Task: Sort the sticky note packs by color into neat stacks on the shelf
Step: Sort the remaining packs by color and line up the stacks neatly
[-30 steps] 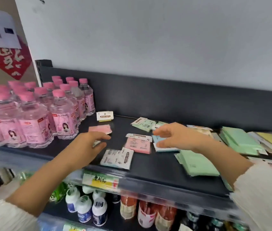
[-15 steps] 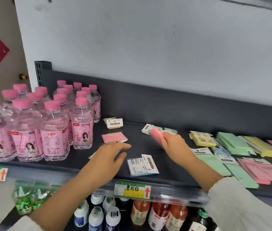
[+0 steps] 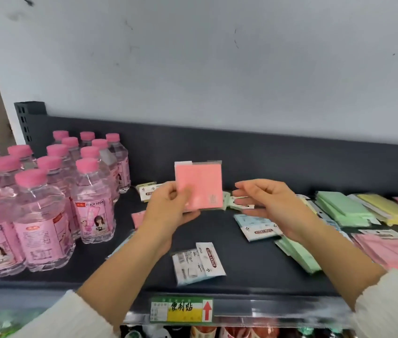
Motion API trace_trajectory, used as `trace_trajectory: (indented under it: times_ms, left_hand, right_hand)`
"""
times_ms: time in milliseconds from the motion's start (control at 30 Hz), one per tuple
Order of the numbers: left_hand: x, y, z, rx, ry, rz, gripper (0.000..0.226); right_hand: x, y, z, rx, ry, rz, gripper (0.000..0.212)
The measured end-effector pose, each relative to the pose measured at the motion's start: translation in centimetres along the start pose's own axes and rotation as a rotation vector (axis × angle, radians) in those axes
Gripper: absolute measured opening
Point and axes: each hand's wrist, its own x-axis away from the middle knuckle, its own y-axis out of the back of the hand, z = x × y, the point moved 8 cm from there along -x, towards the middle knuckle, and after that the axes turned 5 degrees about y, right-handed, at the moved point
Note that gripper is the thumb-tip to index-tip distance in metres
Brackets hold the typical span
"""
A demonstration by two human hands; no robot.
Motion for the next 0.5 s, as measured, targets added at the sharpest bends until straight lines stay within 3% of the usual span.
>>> trace_trajectory:
  times_ms: [67, 100, 200, 267, 333, 433, 500]
  left_hand:
    - [-0.9, 0.5, -0.6, 0.042, -0.021, -0.059, 0.013]
    - [-1.4, 0.4, -0.6, 0.067, -0.02, -0.069, 0.011]
    - [-2.2, 0.1, -0.5, 0.097, -0.006, -0.066, 0.006]
    - [-2.6, -0.1, -0.3, 0.096, 0.003, -0.055, 0.006]
    - [-2.8, -0.3, 0.0, 0.11, 0.02, -0.031, 0.007]
    - [-3.0, -0.7, 0.2, 0.132, 0.067, 0.035, 0.007]
    - [-2.9, -1.2, 0.4, 0.161, 0.116, 0.119, 0.015]
  right_hand:
    - [-0.6, 3.6, -0.6, 0.328, 0.022, -0.095, 0.017]
    - [-0.7, 4.6, -1.5, 0.491, -0.011, -0.078, 0.028]
    - [-0.3, 4.2, -5.8, 0.844, -0.18, 0.169, 0.071]
    - [0.0, 2.9, -7.8, 0.917, -0.232, 0.286, 0.087]
    - [-0.2, 2.3, -8.4, 0.983, -0.224, 0.268, 0.084]
    - [-0.5, 1.3, -6.8, 1.339, -0.089, 0.219, 0.057]
    - [-0.4, 0.5, -6.3, 1.43, -0.051, 0.218, 0.05]
